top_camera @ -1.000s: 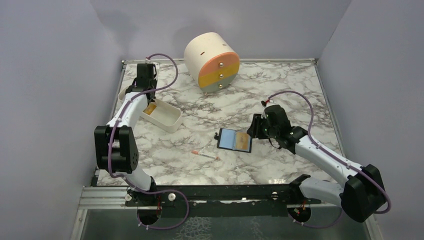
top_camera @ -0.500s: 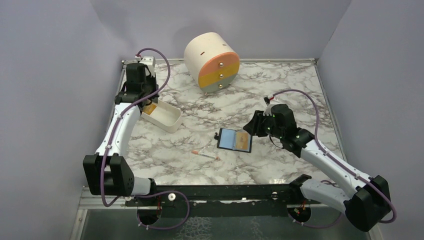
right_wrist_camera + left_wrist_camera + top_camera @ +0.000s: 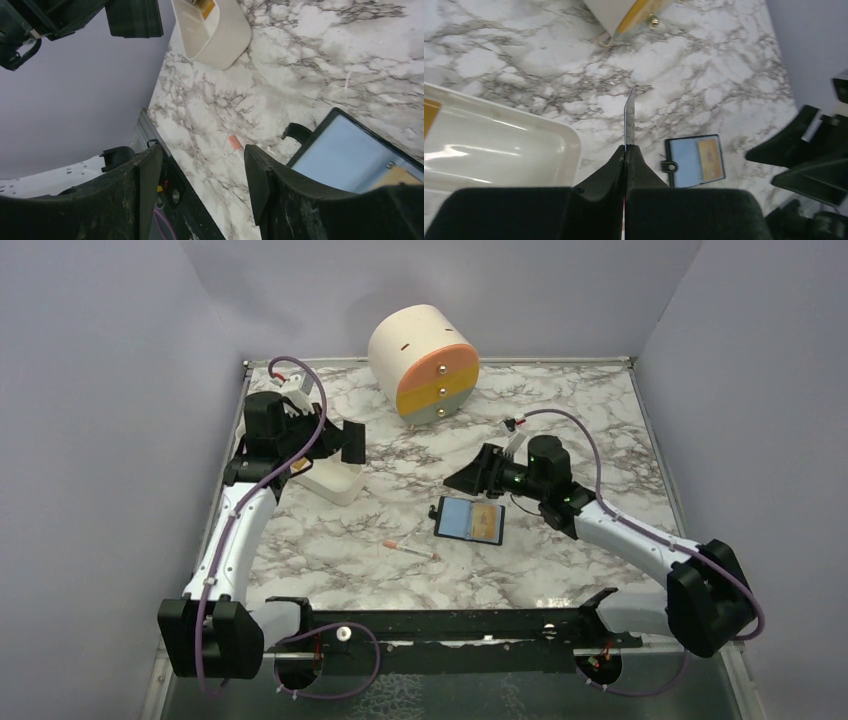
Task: Put the credit cards into the card holder
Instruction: Pick up the credit card from the storage box, then place the credit card in the storage box, then insert the credit card into the card holder.
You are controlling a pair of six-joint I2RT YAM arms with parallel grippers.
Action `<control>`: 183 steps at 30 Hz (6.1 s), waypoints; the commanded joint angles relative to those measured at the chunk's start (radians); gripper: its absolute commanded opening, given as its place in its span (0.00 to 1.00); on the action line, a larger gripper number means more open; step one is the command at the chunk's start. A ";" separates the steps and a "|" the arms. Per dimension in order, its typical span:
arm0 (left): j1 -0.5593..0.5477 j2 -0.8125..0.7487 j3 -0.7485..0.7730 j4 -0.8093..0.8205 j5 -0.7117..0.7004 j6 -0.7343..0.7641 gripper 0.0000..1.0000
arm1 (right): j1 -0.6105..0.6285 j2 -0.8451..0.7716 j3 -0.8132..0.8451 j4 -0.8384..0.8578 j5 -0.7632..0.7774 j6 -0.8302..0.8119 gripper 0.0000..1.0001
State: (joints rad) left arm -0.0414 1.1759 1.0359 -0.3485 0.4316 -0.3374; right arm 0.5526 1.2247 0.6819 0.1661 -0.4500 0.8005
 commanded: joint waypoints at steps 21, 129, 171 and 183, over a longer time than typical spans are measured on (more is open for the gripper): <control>-0.029 -0.109 -0.275 0.627 0.511 -0.632 0.00 | 0.090 0.432 0.290 0.485 -0.316 0.226 0.48; -0.089 -0.122 -0.042 0.020 0.123 -0.016 0.00 | 0.401 0.564 0.740 -0.447 0.618 -0.156 0.30; -0.313 -0.124 -0.361 0.732 0.422 -0.731 0.00 | 0.299 -0.127 -0.022 0.185 0.334 0.286 0.35; -0.313 -0.112 -0.410 0.738 0.372 -0.731 0.48 | 0.299 -0.156 -0.061 0.164 0.374 0.264 0.01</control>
State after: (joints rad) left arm -0.3489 1.0676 0.6430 0.3614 0.8177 -1.0702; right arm 0.8509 1.0916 0.6407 0.3138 -0.0952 1.0801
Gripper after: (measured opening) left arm 0.347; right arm 0.016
